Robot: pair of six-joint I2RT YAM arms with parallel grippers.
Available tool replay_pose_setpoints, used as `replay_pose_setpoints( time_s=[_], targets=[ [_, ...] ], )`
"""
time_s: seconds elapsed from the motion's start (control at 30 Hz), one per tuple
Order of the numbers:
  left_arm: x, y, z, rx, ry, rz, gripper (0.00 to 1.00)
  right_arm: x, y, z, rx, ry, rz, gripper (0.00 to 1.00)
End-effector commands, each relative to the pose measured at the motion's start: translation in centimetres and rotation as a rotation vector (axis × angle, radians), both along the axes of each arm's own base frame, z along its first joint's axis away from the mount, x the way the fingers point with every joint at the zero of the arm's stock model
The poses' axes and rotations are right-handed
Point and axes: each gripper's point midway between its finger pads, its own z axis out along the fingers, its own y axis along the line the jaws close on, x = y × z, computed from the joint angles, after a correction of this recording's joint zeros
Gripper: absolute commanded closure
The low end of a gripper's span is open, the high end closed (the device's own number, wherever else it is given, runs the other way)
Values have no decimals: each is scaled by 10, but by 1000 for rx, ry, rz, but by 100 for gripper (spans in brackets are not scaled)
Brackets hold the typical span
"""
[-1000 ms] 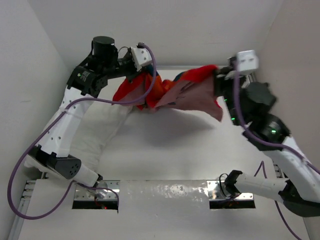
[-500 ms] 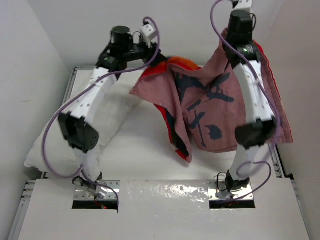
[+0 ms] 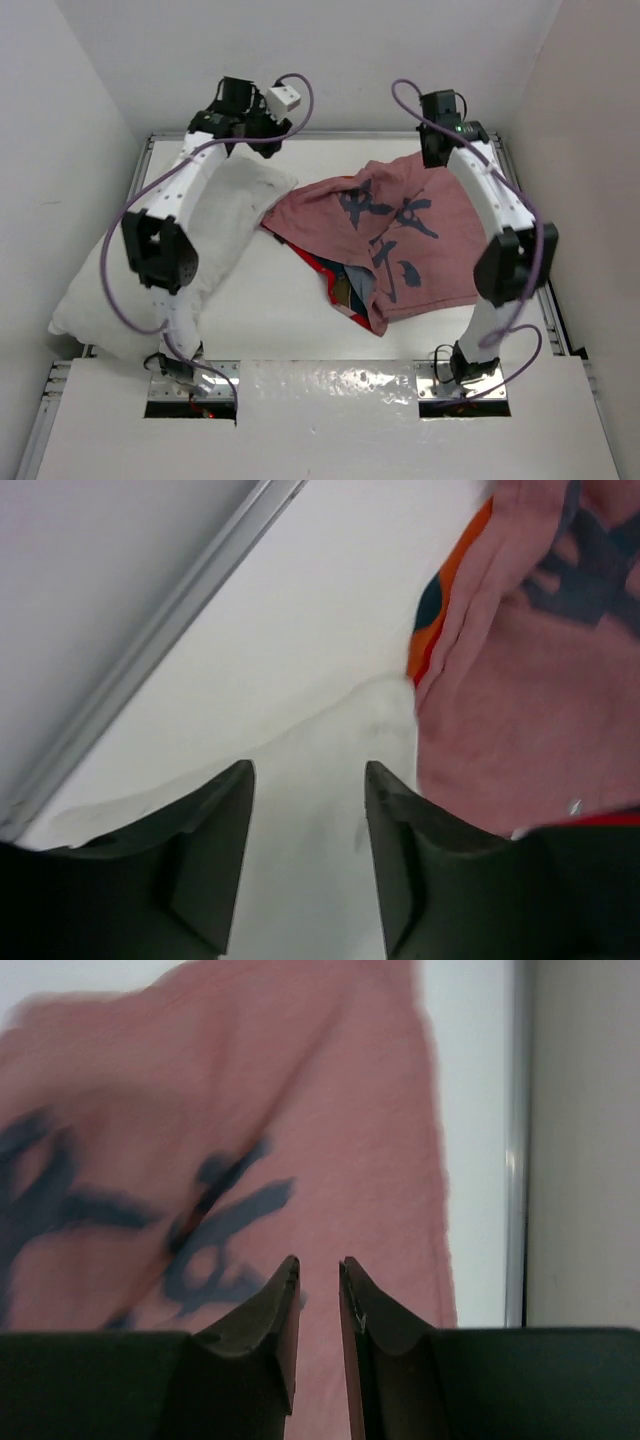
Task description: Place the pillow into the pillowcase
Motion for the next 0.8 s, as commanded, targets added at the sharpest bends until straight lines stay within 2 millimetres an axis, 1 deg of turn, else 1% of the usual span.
replay_pose_setpoints(
  time_s=[0.0,0.03,0.07,0.1,0.13,0.17,0.2,0.23,0.27,0.3,0.33,0.37,0.4,0.43,0.47,0.5,0.53,0.57,0.6,0.63,0.67,0.7,0.73,0.77],
  targets=[
    [-54,39,49,231,-109,-81,57,-46,89,16,146,-21,293,79],
    [-64,56,43,294,-81,-58,47,-73,105,-10,149,57,374,72],
    [-70,72,32,347,-48,-55,38,-91,136,-21,145,87,474,60],
    [-85,87,2,388,42,-53,28,-106,149,-34,139,117,531,32],
    [-94,98,-1,409,54,-35,10,-130,160,-58,141,179,587,19],
    [-99,112,-12,425,83,-26,5,-144,183,-66,152,184,657,8],
    [-110,119,-36,444,140,-33,1,-153,193,-75,190,190,659,1],
    [-113,125,-44,464,148,-25,0,-169,202,-93,241,234,688,1],
    [-124,133,-68,491,199,-28,0,-171,216,-99,272,223,710,1],
    [-119,135,-76,500,186,-14,0,-178,217,-113,288,241,693,1],
    [-120,138,-86,511,201,-8,0,-178,220,-119,284,233,687,1],
    [-121,146,-101,535,214,12,0,-170,220,-129,243,209,656,1],
    [-123,148,-110,541,226,18,0,-168,216,-138,231,211,618,3],
    [-123,152,-117,548,232,28,0,-164,214,-144,214,204,590,10],
    [-129,155,-128,549,256,33,1,-161,206,-158,176,222,551,18],
    [-129,157,-131,542,250,37,4,-159,204,-163,163,225,533,28],
    [-133,152,-130,509,252,15,12,-158,202,-168,147,233,522,40],
    [-143,149,-134,487,280,-22,21,-155,195,-171,115,230,488,70],
    [-150,144,-135,456,290,-55,41,-154,191,-177,100,234,462,83],
    [-155,142,-127,449,273,-67,70,-151,186,-177,89,228,441,93],
    [-171,143,-133,463,305,-117,85,-149,182,-176,79,221,423,100],
    [-181,142,-132,467,309,-160,96,-144,177,-169,72,195,399,100],
    [-191,137,-117,470,248,-268,100,-139,168,-163,73,182,370,100],
    [-224,138,-120,459,313,-364,100,-135,162,-155,77,163,344,100]
  ],
)
